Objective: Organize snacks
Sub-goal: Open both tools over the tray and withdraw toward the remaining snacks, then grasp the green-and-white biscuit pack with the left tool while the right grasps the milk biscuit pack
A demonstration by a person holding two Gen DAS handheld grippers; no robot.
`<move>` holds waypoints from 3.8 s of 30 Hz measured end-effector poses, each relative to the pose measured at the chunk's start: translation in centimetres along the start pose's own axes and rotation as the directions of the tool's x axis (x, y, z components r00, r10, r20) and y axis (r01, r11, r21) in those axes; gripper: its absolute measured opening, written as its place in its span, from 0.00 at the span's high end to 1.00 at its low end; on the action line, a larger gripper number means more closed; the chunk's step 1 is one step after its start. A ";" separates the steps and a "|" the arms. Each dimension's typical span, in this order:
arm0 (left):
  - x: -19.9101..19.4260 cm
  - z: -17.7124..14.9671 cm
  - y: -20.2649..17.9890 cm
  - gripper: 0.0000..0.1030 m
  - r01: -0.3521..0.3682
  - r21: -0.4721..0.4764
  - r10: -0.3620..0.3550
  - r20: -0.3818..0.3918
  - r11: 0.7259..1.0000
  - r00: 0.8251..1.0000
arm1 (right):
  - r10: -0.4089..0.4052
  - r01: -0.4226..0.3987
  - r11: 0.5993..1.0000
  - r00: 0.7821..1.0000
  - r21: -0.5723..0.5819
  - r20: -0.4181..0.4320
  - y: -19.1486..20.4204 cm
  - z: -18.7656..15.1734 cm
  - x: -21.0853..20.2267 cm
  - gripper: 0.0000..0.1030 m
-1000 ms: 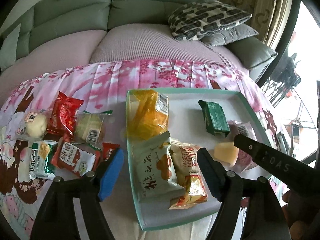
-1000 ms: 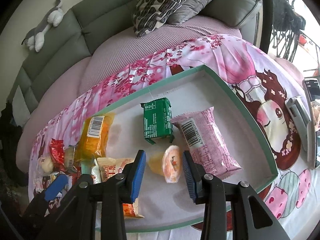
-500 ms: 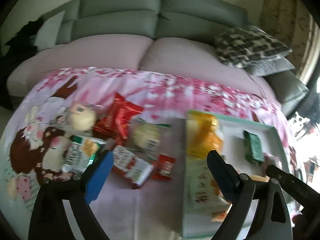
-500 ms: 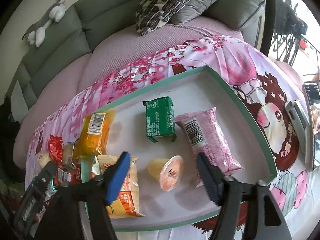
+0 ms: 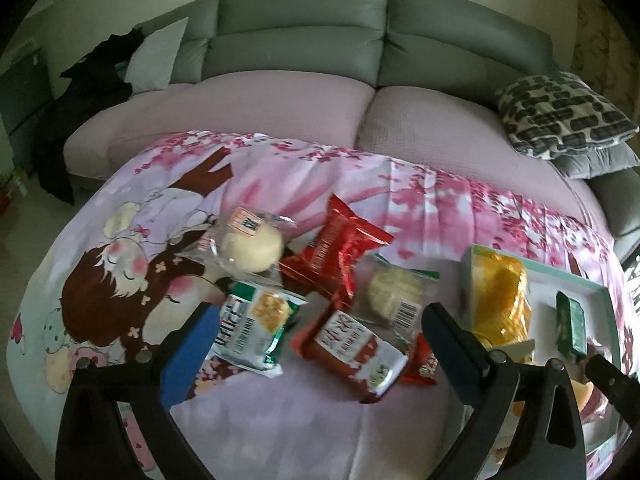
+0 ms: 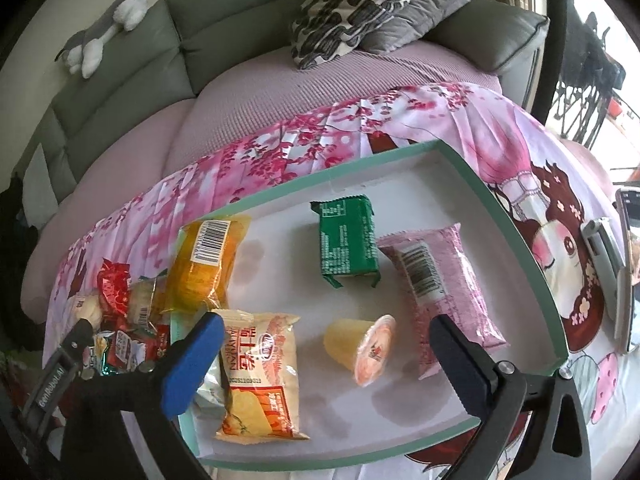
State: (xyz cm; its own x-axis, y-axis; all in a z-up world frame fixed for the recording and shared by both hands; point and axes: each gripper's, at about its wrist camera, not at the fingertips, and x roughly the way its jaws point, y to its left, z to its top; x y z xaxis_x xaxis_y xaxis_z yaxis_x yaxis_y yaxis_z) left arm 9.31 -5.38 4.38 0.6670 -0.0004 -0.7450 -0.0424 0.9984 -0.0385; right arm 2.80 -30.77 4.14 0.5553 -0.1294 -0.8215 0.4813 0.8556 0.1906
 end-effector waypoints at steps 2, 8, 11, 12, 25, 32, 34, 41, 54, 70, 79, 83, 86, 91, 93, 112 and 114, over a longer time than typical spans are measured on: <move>-0.1 0.3 0.3 0.02 -0.012 0.003 0.012 0.002 1.000 1.000 | 0.005 -0.005 1.000 1.000 -0.004 0.008 0.4 0.0 0.0 0.00; -0.8 1.3 0.7 0.02 -0.036 0.014 0.035 0.027 0.999 0.999 | 0.057 -0.053 0.998 0.994 -0.042 0.097 2.2 0.1 -1.4 0.00; -1.3 1.8 0.9 0.02 -0.034 0.013 0.034 0.040 0.999 0.999 | 0.081 -0.076 0.996 0.988 -0.047 0.128 2.8 0.2 -1.9 0.00; -1.4 2.0 0.9 0.02 -0.038 0.014 0.038 0.043 0.999 0.998 | 0.083 -0.077 0.996 0.987 -0.048 0.135 2.9 0.2 -2.0 0.00; -1.3 3.7 5.8 0.02 -0.054 -0.100 0.060 0.052 0.994 0.997 | 0.127 -0.098 0.975 0.982 -0.198 0.141 8.0 -0.5 -1.4 0.00; 0.7 3.5 10.1 0.02 -0.070 -0.145 0.071 0.001 0.987 0.997 | 0.237 -0.203 0.945 0.965 -0.258 0.109 13.0 -1.4 0.0 0.00; 1.3 3.6 11.3 0.02 -0.069 -0.161 0.067 -0.018 0.985 0.998 | 0.253 -0.222 0.938 0.964 -0.267 0.085 14.4 -1.8 0.8 0.00; 3.3 2.9 13.7 0.02 -0.034 -0.203 0.015 -0.093 0.979 0.996 | 0.271 -0.253 0.900 0.963 -0.355 0.001 19.1 -3.9 2.7 0.00; 6.2 1.1 13.6 0.02 0.047 -0.233 -0.097 -0.209 0.971 0.973 | 0.220 -0.251 0.868 0.968 -0.428 -0.121 20.5 -6.1 6.8 0.21; 7.4 0.6 10.4 0.02 0.153 -0.180 -0.200 -0.278 0.972 0.939 | 0.191 -0.271 0.837 0.959 -0.475 -0.210 20.2 -7.2 6.2 0.31; 8.6 0.0 9.3 0.06 0.157 -0.150 -0.199 -0.325 0.976 0.924 | 0.188 -0.276 0.834 0.956 -0.479 -0.224 20.1 -7.5 6.4 0.44; 8.8 0.0 9.4 0.08 0.160 -0.155 -0.204 -0.328 0.975 0.922 | 0.206 -0.290 0.837 0.952 -0.464 -0.225 20.1 -7.4 6.9 0.44; 9.0 0.0 9.4 0.08 0.157 -0.151 -0.200 -0.331 0.976 0.922 | 0.194 -0.276 0.831 0.957 -0.483 -0.214 20.7 -7.8 7.4 0.44; 9.4 -0.1 9.1 0.08 0.147 -0.144 -0.188 -0.334 0.979 0.924 | 0.190 -0.269 0.826 0.960 -0.495 -0.205 21.0 -7.9 7.8 0.44; 9.5 -0.1 9.0 0.08 0.143 -0.141 -0.183 -0.333 0.980 0.925 | 0.186 -0.262 0.825 0.962 -0.501 -0.199 21.1 -8.0 7.8 0.44; 9.9 0.0 9.5 0.08 0.123 -0.155 -0.168 -0.332 0.980 0.928 | 0.161 -0.244 0.871 0.962 -0.426 -0.221 19.6 -7.0 7.8 0.55; 9.9 0.0 9.3 0.08 0.116 -0.145 -0.159 -0.334 0.983 0.929 | 0.160 -0.243 0.871 0.962 -0.427 -0.221 19.6 -6.9 7.8 0.55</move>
State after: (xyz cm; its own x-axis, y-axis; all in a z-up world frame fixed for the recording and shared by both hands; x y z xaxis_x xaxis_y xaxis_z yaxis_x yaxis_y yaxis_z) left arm 15.49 3.89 -3.36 0.3781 -0.1780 -0.9085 -0.0721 0.9727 -0.2206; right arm 11.84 -11.57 -2.28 0.4618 0.1232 -0.8784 -0.0054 0.9907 0.1362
